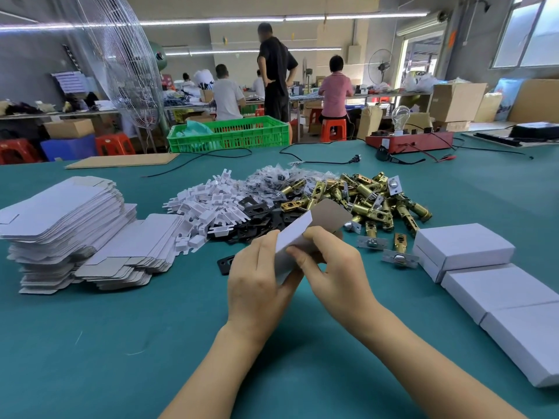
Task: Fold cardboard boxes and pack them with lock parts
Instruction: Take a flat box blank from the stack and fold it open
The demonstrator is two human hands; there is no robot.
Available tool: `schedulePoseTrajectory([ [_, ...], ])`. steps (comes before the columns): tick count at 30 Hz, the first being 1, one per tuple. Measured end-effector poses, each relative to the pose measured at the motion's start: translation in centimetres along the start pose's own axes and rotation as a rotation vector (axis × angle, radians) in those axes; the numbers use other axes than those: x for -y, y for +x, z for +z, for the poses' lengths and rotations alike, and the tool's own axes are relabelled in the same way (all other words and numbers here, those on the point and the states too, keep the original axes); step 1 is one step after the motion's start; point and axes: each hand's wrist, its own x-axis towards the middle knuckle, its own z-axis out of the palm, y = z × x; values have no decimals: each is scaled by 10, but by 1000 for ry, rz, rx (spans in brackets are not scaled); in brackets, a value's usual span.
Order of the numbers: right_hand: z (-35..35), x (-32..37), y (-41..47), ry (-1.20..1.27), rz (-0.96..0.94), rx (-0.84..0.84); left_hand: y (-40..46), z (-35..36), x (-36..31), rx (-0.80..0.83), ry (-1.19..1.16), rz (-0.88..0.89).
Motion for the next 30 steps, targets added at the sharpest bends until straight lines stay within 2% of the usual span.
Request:
schedulePoseTrajectory([
  [4, -7, -7, 6, -70, -139, -20, 2, -3, -2, 12, -251, -57],
  [7, -9, -10, 6, -77, -151, -68, 0, -1, -7, -12, -316, -149],
  [11, -12, -13, 7, -140, -179, -326, -2, 1, -9, 3, -416, -285],
  [16, -11, -9, 8, -46, -57, -491, -4, 4, -20, 102, -599, -308],
  [19, -16, -8, 11, -58, -81, -613, -5, 4, -25, 135, -734, -353],
  [20, -19, -11, 13, -115, -84, -620, -4, 4, -26, 140, -776, -374],
  [22, -21, -16, 15, -138, 9, -523, -2, 2, -27, 161, -834, -398],
  [25, -10, -15, 9, 212, 367, -260, -3, 1, -28, 196, -860, -385],
  [27, -5, -20, 5, 304, 475, -246, -3, 1, -28, 234, -851, -371],
  [30, -6, -23, 5, 287, 459, -281, -2, 1, -28, 288, -827, -341],
])
